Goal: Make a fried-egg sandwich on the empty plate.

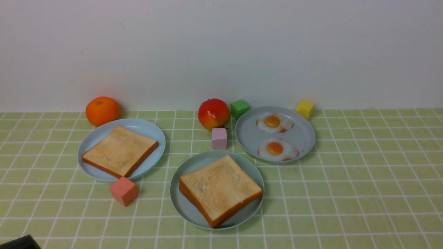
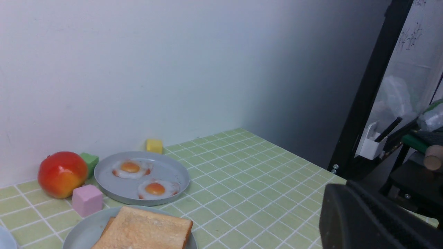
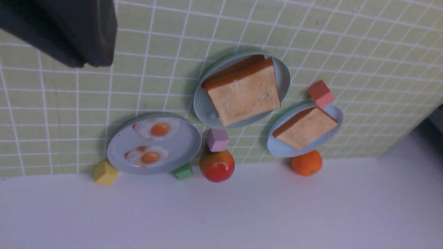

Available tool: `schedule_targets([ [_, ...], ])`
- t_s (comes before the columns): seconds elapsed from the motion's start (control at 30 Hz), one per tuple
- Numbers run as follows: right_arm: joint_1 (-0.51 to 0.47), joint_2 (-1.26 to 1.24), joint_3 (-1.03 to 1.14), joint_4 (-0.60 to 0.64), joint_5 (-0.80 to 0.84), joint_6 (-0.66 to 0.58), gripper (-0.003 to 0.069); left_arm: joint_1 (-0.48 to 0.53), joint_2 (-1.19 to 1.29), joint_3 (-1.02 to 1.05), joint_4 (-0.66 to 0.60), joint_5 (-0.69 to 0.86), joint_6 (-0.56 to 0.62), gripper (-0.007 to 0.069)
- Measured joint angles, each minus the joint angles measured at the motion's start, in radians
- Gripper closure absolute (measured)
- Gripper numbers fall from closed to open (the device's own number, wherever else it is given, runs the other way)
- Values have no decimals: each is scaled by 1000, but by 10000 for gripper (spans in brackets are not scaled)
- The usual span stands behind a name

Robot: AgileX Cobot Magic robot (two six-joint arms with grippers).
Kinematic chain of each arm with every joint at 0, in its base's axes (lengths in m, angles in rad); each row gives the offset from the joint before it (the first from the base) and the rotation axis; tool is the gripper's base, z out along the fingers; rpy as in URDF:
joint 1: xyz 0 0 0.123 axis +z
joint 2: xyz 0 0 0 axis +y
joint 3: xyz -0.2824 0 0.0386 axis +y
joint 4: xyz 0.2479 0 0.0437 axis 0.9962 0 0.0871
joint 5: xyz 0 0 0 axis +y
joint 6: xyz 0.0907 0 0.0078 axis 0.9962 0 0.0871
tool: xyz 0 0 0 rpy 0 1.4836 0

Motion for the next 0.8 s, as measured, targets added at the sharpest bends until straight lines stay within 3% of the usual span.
schedule_targets([
  [0.33,0,0,274,108,-537,45,588,0,0,6,3,32,-3,638],
  [0.7,0,0,434,108,-574,50,575,0,0,6,3,34,-3,638],
  [0.8,-31,-2,483,26,-574,21,593,0,0,6,3,35,-3,638],
])
